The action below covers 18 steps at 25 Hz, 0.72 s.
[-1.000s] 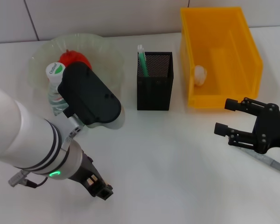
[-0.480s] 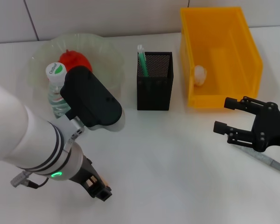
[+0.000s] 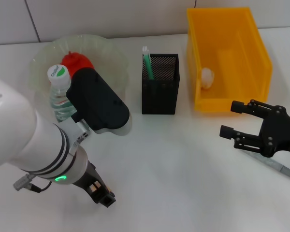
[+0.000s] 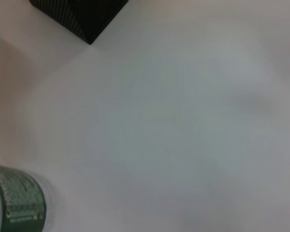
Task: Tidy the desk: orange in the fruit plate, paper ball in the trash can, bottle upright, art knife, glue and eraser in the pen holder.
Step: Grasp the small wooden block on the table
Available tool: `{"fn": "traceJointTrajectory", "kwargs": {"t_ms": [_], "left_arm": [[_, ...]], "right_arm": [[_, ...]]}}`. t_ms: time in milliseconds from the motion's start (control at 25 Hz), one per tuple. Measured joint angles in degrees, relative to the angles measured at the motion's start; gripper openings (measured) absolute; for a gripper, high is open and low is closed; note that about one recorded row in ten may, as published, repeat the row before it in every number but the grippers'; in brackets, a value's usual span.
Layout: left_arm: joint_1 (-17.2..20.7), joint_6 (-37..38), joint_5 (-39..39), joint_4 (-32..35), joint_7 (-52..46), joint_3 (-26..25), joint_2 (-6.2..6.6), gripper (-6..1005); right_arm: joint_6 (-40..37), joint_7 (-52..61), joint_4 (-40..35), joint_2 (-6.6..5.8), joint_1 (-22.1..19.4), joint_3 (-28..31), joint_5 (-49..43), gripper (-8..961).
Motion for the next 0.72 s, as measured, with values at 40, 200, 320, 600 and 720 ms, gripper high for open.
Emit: {"fn": "traceJointTrajectory", "kwargs": {"t_ms": [40, 200, 320, 600, 720], "left_arm": [[0.0, 0.0, 0.0, 0.0, 0.0, 0.0, 0.0, 770], [-0.2, 0.2, -0.1, -0.1, 0.0, 0.1, 0.0, 768], [-0.4, 0.4, -1.0, -0.1, 0.1, 0.1, 0.0, 725], [-1.0, 1.2, -2.3, -1.4, 0.1, 0.0, 0.0, 576], [-1.1, 1.2, -2.3, -1.5, 0.1, 0.0, 0.0, 559]], "right_arm": [[0.0, 0.0, 0.0, 0.0, 0.0, 0.0, 0.0, 762], [0.3, 0.0, 0.1, -0.03, 0.0, 0.1, 0.0, 763], [0.7, -0.1, 0.1, -0.06, 0.0, 0.1, 0.0, 763], [0.8, -0.6, 0.6, -0.09, 0.2, 0.1, 0.0, 762], [0.8, -0.7, 0.7, -0.09, 0.2, 0.1, 0.0, 763]]}}
